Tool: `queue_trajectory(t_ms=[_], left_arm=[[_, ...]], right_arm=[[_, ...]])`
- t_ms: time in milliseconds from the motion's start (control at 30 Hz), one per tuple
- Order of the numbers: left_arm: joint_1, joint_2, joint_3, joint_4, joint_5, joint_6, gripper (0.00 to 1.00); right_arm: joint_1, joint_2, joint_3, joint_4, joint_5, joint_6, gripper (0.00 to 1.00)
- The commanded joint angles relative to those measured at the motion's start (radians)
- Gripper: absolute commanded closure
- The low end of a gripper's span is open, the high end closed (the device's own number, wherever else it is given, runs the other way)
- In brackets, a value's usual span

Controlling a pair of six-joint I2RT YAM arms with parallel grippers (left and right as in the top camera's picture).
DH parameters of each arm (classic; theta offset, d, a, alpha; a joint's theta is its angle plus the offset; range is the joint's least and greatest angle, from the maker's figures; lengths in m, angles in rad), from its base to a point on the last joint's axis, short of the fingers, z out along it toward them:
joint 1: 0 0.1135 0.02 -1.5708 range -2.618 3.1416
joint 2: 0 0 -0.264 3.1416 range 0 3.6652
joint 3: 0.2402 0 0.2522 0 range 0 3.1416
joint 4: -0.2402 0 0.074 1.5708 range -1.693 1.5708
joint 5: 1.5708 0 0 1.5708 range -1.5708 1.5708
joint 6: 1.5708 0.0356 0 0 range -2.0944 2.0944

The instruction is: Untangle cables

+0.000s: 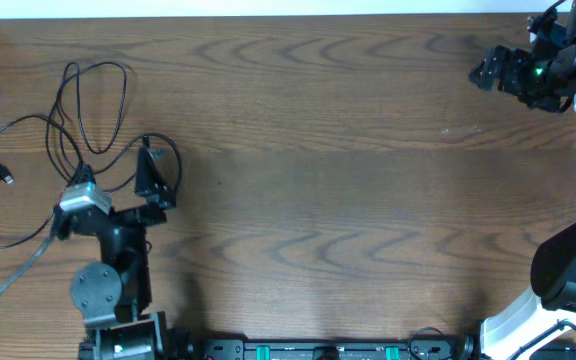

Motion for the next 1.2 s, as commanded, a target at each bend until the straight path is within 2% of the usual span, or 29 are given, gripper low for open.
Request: queue_trajectory(t_ms=[0, 467, 900, 1167], left_arm=[[-0.003, -0.068, -0.05, 0.02, 0.005, -0.053, 0.06], [-0.029, -0.127, -0.126, 0.019, -0.015, -0.047, 0.06], [-0.066, -0.386, -0.341, 0.023, -0.045, -0.049, 0.06], [-0.082, -0.386, -0.341, -0.023, -0.056, -0.051, 0.06]], right_arm=[[0.006, -0.023, 0.019, -0.002, 0.001, -0.01, 0.01], [0.005, -0.023, 0.019, -0.002, 0.001, -0.01, 0.01], [0.005, -0.023, 0.019, -0.002, 0.001, -0.01, 0.01], [0.005, -0.023, 0.019, -0.002, 0.001, -0.01, 0.01]])
